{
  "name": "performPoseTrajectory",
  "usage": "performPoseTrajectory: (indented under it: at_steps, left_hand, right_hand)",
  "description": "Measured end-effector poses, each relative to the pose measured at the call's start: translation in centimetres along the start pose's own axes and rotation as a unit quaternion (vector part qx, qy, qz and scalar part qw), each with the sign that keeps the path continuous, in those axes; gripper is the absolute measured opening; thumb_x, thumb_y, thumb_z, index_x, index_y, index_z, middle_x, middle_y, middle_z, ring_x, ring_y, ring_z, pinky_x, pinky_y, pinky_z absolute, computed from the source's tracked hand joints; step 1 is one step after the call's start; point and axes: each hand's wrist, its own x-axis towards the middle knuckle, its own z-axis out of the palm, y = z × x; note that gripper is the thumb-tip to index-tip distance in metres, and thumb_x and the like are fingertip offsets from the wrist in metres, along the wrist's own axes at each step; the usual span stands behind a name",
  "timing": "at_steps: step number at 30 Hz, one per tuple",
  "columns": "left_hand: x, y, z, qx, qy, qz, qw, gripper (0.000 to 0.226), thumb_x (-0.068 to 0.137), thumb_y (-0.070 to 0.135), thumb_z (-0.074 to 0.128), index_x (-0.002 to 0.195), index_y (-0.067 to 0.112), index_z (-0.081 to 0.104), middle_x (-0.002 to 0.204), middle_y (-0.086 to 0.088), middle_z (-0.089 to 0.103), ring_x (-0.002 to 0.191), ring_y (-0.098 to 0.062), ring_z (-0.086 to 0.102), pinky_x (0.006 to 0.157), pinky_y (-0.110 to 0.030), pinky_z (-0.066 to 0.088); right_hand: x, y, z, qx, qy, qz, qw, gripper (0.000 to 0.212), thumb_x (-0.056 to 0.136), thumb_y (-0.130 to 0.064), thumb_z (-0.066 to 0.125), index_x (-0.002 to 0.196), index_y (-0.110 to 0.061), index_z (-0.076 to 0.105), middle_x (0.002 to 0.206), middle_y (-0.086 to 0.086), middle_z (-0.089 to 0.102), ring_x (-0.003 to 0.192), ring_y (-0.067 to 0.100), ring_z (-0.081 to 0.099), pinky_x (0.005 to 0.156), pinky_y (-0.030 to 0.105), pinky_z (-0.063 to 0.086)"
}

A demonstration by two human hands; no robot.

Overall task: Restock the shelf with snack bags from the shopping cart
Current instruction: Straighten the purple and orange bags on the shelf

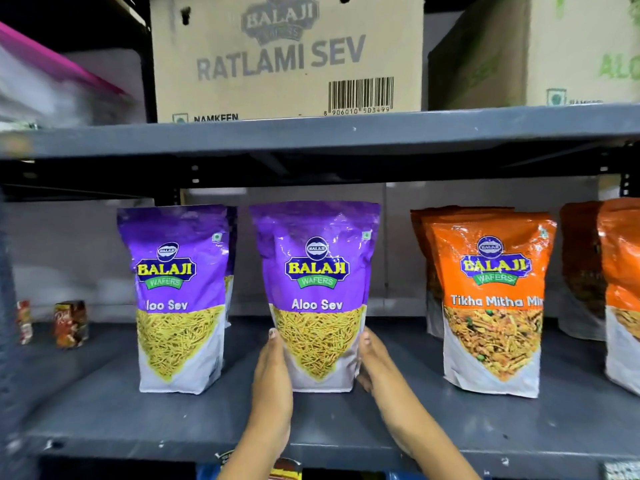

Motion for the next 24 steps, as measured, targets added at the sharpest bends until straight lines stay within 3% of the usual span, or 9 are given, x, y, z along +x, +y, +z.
performPoseTrajectory:
  at_steps: [3, 6, 15, 17, 19, 20, 22, 24]
  left_hand:
    - [0.2, -0.6, 0.1, 0.043, -0.058, -0.007, 0.997, 0.079, 0.065, 0.085, 0.044, 0.121, 0.033, 0.061, 0.126, 0.01, 0.066, 0.119, -0.008, 0.058, 0.111, -0.04, 0.037]
    - [-0.8, 0.2, 0.6, 0.105, -0.074, 0.014, 0.992, 0.053, 0.086, 0.067, 0.033, 0.117, 0.034, 0.061, 0.122, 0.014, 0.065, 0.115, -0.002, 0.056, 0.107, -0.036, 0.039]
    - [-1.4, 0.8, 0.9, 0.112, -0.065, 0.03, 0.991, 0.04, 0.096, 0.05, 0.029, 0.119, 0.03, 0.056, 0.101, 0.028, 0.057, 0.093, 0.015, 0.047, 0.075, -0.018, 0.036]
    - [-1.4, 0.7, 0.8, 0.118, -0.056, 0.033, 0.991, 0.044, 0.096, 0.051, 0.03, 0.124, 0.027, 0.053, 0.108, 0.019, 0.06, 0.094, 0.009, 0.05, 0.076, -0.019, 0.037]
    - [-1.2, 0.4, 0.7, 0.127, -0.052, 0.038, 0.99, 0.046, 0.095, 0.051, 0.03, 0.128, 0.026, 0.051, 0.115, 0.012, 0.059, 0.094, 0.005, 0.051, 0.08, -0.023, 0.037]
    - [-1.0, 0.2, 0.7, 0.133, -0.05, 0.042, 0.989, 0.046, 0.096, 0.051, 0.03, 0.129, 0.026, 0.05, 0.116, 0.01, 0.058, 0.095, 0.005, 0.052, 0.082, -0.024, 0.037]
    - [-0.7, -0.1, 0.6, 0.145, -0.053, 0.049, 0.987, 0.048, 0.095, 0.053, 0.03, 0.132, 0.028, 0.047, 0.122, 0.009, 0.058, 0.106, -0.005, 0.055, 0.089, -0.028, 0.036]
    - [-0.6, -0.2, 0.7, 0.153, -0.057, 0.057, 0.985, 0.049, 0.095, 0.053, 0.029, 0.134, 0.028, 0.045, 0.125, 0.007, 0.057, 0.114, -0.012, 0.052, 0.092, -0.03, 0.034]
  right_hand:
    - [-0.1, 0.3, -0.3, 0.012, 0.045, -0.01, 0.999, 0.063, 0.086, -0.073, 0.038, 0.14, -0.041, 0.046, 0.139, -0.021, 0.058, 0.126, -0.011, 0.05, 0.119, 0.037, 0.031]
    - [-0.1, 0.6, -0.6, -0.004, 0.087, -0.029, 0.996, 0.053, 0.091, -0.066, 0.038, 0.136, -0.041, 0.05, 0.136, -0.018, 0.062, 0.13, 0.001, 0.053, 0.118, 0.045, 0.033]
    - [0.0, 0.7, -0.5, 0.032, 0.104, -0.011, 0.994, 0.066, 0.08, -0.076, 0.044, 0.133, -0.038, 0.054, 0.134, -0.012, 0.065, 0.13, 0.008, 0.055, 0.116, 0.048, 0.036]
    - [-0.5, 0.1, -0.2, 0.049, 0.149, -0.038, 0.987, 0.045, 0.092, -0.056, 0.053, 0.127, -0.029, 0.059, 0.13, -0.003, 0.068, 0.126, 0.014, 0.059, 0.111, 0.039, 0.044]
    - [-1.6, -0.9, -0.9, 0.038, 0.265, -0.102, 0.958, 0.023, 0.096, -0.025, 0.06, 0.119, -0.024, 0.061, 0.126, -0.001, 0.068, 0.124, 0.017, 0.061, 0.1, 0.021, 0.049]
    - [-2.5, -1.6, -1.8, 0.004, 0.324, -0.149, 0.934, 0.027, 0.094, -0.019, 0.063, 0.12, -0.023, 0.059, 0.126, -0.002, 0.066, 0.125, 0.018, 0.059, 0.101, 0.022, 0.048]
    - [-3.9, -2.6, -4.6, -0.099, 0.425, -0.21, 0.875, 0.054, 0.086, -0.027, 0.074, 0.133, -0.021, 0.049, 0.134, 0.003, 0.057, 0.13, 0.022, 0.051, 0.109, 0.043, 0.043]
    - [-4.5, -3.3, -8.3, -0.221, 0.498, -0.154, 0.824, 0.094, 0.07, -0.04, 0.085, 0.145, -0.022, 0.031, 0.149, 0.008, 0.041, 0.14, 0.029, 0.036, 0.111, 0.061, 0.034]
